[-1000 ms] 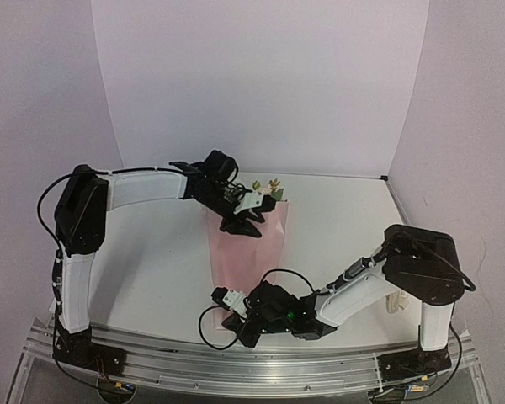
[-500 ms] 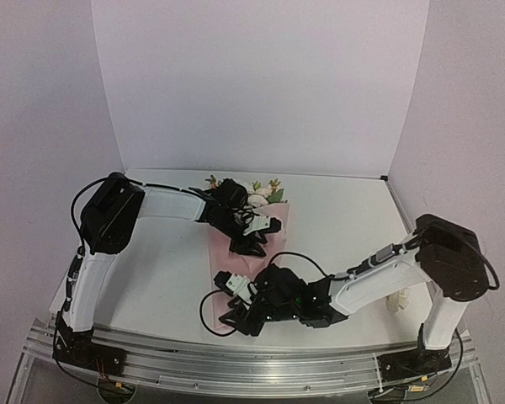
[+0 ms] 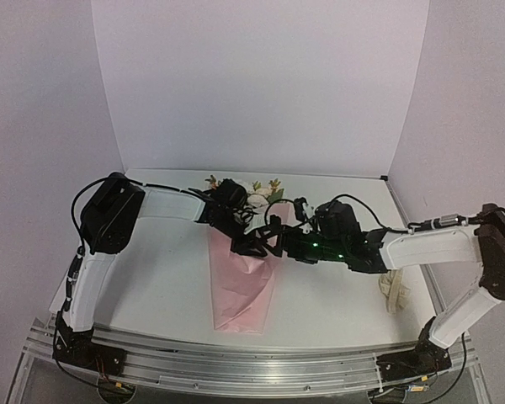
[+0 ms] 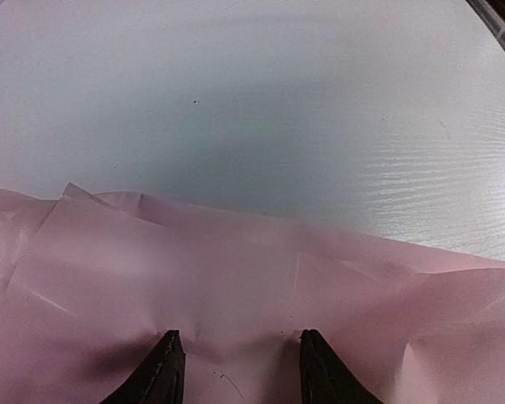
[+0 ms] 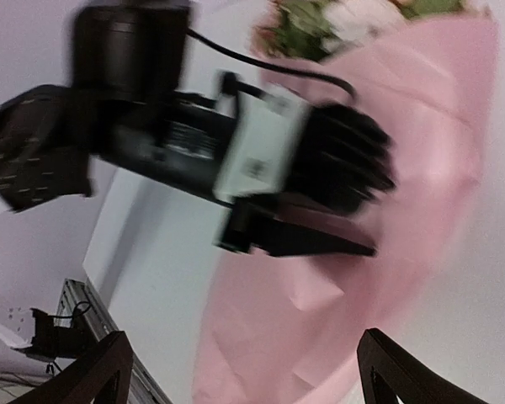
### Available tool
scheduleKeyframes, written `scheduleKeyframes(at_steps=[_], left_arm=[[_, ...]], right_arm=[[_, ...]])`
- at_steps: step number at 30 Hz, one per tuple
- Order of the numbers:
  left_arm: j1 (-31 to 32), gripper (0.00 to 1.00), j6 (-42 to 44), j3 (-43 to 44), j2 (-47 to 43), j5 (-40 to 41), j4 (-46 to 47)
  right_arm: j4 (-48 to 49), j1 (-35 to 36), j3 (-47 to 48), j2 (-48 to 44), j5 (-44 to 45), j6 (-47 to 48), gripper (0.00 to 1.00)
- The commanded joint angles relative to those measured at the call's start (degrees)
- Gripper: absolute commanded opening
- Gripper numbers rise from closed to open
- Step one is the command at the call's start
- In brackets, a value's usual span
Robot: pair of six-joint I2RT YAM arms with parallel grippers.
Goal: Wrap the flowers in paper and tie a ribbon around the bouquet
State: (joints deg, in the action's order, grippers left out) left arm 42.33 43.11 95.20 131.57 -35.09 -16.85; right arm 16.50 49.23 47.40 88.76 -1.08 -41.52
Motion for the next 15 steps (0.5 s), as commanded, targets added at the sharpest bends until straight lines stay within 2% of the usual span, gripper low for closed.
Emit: scheduleKeyframes(at_steps=[1,4,7,10,15], left_arm=[[0.1,0.47,-5.3,0.0,0.3,-2.1,0.6],[0.2,0.48,-6.0,-0.3,0.4,-2.0,1.2],[0.4,0.48,-5.6,-0.9,0.5,-1.5,1.7],[0.4,0.49,-5.5,-1.3,0.7,-1.2,2.3],[0.4,0.51,-5.8,-1.1,0.8,-1.4,3.5]], right_arm=[[-6.5,-2.2,1.5,7.5,-0.6,-13.4,0.94],[-4.9,-3.3,4.8,13.6,-3.9,-13.6,0.91],[0.9,-4.8,4.6,17.0,-5.6,-15.5,0.86],[2.7,-5.9,5.6,20.4,-7.6,-15.4,0.82],[7.9,-7.5,5.1,25.3,-10.2,-17.0,0.57]])
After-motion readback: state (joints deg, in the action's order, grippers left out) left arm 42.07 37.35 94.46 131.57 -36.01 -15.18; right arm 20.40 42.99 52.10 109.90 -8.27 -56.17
